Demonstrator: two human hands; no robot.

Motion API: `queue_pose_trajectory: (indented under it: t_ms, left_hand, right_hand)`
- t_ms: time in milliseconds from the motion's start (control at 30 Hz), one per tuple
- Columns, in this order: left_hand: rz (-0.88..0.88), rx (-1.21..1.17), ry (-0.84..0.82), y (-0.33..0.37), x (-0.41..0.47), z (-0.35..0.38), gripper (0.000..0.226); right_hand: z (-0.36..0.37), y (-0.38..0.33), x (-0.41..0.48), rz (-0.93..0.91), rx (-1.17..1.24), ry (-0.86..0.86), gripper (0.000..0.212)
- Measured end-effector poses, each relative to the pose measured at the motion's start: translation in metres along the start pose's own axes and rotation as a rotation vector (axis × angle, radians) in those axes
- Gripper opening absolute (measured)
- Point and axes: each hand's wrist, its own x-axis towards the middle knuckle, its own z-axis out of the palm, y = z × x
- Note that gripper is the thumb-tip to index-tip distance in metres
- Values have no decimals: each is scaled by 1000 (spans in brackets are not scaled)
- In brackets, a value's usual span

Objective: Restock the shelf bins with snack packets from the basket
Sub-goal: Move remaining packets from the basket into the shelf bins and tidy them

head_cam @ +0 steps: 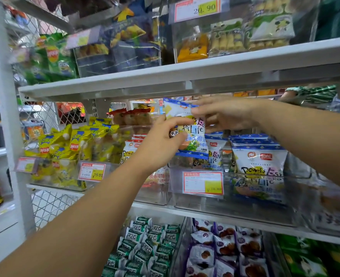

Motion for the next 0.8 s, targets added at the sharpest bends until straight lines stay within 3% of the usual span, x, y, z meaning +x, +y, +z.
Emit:
queue_pose_trajectory:
  t_ms: [100, 300, 367, 500, 800]
  left_hand:
    - [24, 103, -60, 4, -1, 5, 30]
    - [46, 349, -7, -9, -9, 0, 40]
    - [29, 398, -28, -14, -15, -3, 42]
    - [15, 479, -94, -26, -23, -2, 40]
    - [-5, 450, -90, -32, -24, 0, 28]
  right_hand:
    - [-6, 2, -7, 18, -53, -4, 25]
    - [-23, 13, -6, 115, -192, 57, 15]
    - [-30, 14, -5, 150, -224, 58, 18]
    - [-43, 21, -3, 224, -368, 101, 47]
    - [-11, 50, 36, 175, -1126, 114, 40]
